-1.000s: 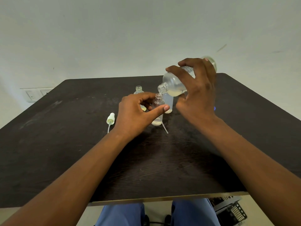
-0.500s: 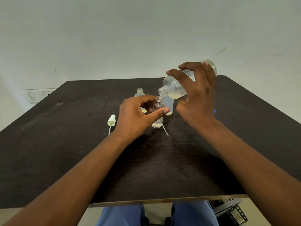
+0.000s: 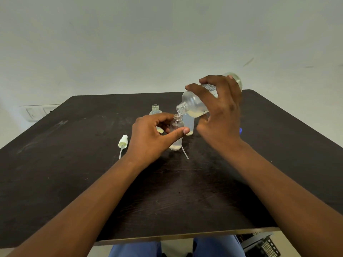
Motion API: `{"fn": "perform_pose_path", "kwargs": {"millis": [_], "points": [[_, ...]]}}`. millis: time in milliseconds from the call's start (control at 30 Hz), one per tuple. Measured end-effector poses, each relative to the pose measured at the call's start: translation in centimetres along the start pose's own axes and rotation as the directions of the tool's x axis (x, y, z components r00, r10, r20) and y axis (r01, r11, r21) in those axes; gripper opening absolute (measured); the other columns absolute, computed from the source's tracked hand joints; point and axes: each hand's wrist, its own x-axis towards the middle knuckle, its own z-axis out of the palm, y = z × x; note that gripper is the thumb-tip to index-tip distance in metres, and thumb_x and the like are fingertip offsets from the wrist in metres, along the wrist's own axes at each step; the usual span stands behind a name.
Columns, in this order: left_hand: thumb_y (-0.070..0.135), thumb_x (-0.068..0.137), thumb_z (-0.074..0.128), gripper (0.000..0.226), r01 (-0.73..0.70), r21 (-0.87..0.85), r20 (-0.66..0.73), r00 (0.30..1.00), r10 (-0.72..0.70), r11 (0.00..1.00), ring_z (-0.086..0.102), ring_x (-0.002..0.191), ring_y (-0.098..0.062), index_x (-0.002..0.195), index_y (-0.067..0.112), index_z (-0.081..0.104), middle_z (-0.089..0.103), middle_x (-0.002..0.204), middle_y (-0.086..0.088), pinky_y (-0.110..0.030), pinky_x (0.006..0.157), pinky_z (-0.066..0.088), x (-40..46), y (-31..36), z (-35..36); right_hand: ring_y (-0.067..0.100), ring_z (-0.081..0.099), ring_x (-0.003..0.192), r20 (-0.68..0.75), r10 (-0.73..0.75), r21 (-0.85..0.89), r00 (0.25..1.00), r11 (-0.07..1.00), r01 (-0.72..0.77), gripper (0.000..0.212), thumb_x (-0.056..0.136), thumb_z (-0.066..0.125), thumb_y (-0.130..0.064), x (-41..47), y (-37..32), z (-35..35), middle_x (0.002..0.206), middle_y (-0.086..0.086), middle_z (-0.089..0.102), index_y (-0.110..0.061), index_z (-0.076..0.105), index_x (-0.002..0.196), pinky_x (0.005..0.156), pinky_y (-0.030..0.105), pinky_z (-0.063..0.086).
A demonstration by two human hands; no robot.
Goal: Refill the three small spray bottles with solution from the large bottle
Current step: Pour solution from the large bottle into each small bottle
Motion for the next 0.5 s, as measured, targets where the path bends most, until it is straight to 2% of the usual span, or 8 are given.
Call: {"fn": "perform_pose_path", "kwargs": {"millis": [133, 233, 367, 500], "points": [[0.052, 0.081, 0.083, 0.035, 0.0, 0.005, -0.005, 1.0, 0.0, 1.0, 0.07, 0.078, -0.008, 0.104, 0.025, 0.082, 0.076, 0.085, 0.015, -0.016, 0.065, 0.051, 0.03, -0.12, -0.05, 0.032, 0.053, 0.127, 0.01, 0.004, 0.0, 1.0, 1.0, -0.004, 0.07, 0.063, 0.06, 0.007, 0.0, 0.02, 0.02, 0.129, 0.011, 0.063, -0.021, 0.074, 0.126, 0.115, 0.051, 0.037], [0.053, 0.08, 0.082, 0.036, 0.011, 0.0, -0.004, 1.0, -0.011, 1.0, 0.071, 0.081, -0.009, 0.105, 0.026, 0.082, 0.076, 0.087, 0.015, -0.023, 0.066, 0.057, -0.03, 0.12, -0.07, 0.029, 0.049, 0.128, 0.003, 0.003, 0.001, 1.0, 1.0, -0.003, 0.069, 0.064, 0.058, 0.007, 0.0, 0.04, 0.09, 0.129, 0.011, 0.064, -0.021, 0.074, 0.125, 0.115, 0.052, 0.038], [0.054, 0.08, 0.081, 0.037, 0.014, -0.009, 0.0, 1.0, -0.014, 1.0, 0.072, 0.083, -0.01, 0.105, 0.027, 0.081, 0.077, 0.088, 0.015, -0.029, 0.067, 0.061, -0.02, 0.17, -0.1, 0.029, 0.048, 0.128, -0.003, -0.008, 0.001, 1.0, 1.0, 0.008, 0.067, 0.069, 0.043, -0.002, 0.01, -0.03, 0.03, 0.129, 0.011, 0.064, -0.021, 0.073, 0.126, 0.112, 0.053, 0.04], [0.056, 0.079, 0.081, 0.04, 0.016, -0.005, -0.012, 1.0, -0.016, 1.0, 0.072, 0.083, -0.006, 0.107, 0.027, 0.081, 0.076, 0.089, 0.017, -0.023, 0.067, 0.06, -0.03, 0.15, -0.14, 0.034, 0.056, 0.127, 0.003, -0.008, -0.004, 1.0, 1.0, 0.008, 0.066, 0.069, 0.043, -0.004, 0.11, -0.09, -0.03, 0.129, 0.011, 0.064, -0.021, 0.074, 0.126, 0.115, 0.051, 0.037]]}}
